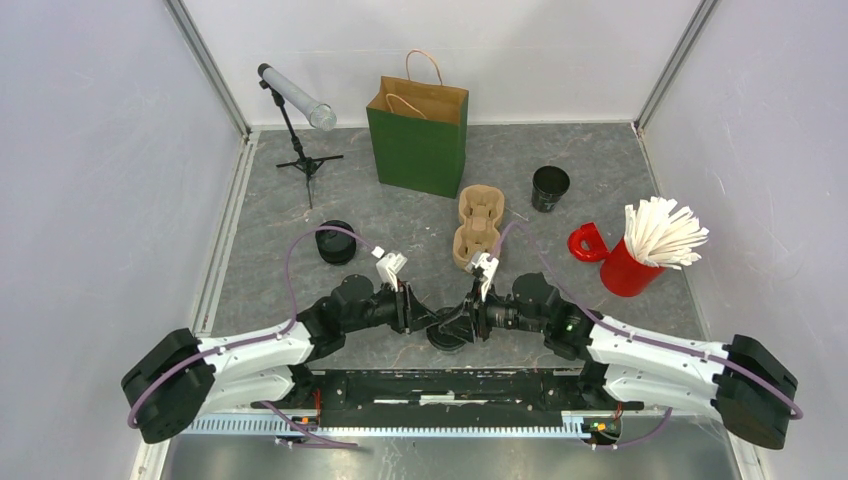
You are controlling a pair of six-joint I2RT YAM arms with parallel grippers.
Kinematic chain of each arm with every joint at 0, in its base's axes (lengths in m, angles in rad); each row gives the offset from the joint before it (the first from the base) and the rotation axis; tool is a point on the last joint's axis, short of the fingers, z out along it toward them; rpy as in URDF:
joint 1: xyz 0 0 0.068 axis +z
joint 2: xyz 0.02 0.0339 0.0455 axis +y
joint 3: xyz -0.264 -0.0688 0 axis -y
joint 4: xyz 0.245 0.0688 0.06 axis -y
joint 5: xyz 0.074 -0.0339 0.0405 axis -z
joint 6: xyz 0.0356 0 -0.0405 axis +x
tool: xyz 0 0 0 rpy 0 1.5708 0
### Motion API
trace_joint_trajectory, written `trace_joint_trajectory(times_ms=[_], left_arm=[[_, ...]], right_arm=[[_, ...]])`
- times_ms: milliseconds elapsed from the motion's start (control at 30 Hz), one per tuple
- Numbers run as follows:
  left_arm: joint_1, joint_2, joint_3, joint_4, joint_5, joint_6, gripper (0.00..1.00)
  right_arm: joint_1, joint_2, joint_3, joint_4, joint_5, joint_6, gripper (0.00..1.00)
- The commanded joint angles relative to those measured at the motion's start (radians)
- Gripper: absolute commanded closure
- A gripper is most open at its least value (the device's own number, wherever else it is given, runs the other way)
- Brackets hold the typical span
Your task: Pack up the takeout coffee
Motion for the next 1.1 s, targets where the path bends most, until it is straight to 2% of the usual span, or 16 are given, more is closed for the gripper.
trace_joint_trajectory(times_ms=[0,267,467,567,733,867,1067], left_arm=[[0.0,0.027,0.031,0.036,0.013,0.075,0.6],[0.0,0.038,0.053,0.028,0.02,0.071,0.58],[0.0,-0.044,0.13,-0.145,-0.018,0.048,0.36],[0.002,-0.107,0.175,-0.27,-0.057,0.043,0.33],[0.003,-0.189,0.179,-0.409,-0.087,-0.021,0.37],[0.003,-0.25,0.099,-0.381,-0.051,-0.108,0.46],[0.003,-0.33,-0.018,-0.314,-0.031,-0.188,0.46]], right_arm=[[0.002,0.04,-0.09,0.185,-0.102,0.109,0.61],[0.002,0.08,-0.194,0.27,-0.078,0.143,0.62],[0.002,0.071,-0.232,0.264,-0.035,0.151,0.62],[0.002,0.071,-0.239,0.263,-0.029,0.152,0.62],[0.003,0.079,-0.238,0.263,-0.025,0.152,0.62],[0.003,0.078,-0.238,0.264,-0.022,0.153,0.62],[0.002,0.08,-0.236,0.264,-0.019,0.152,0.62]])
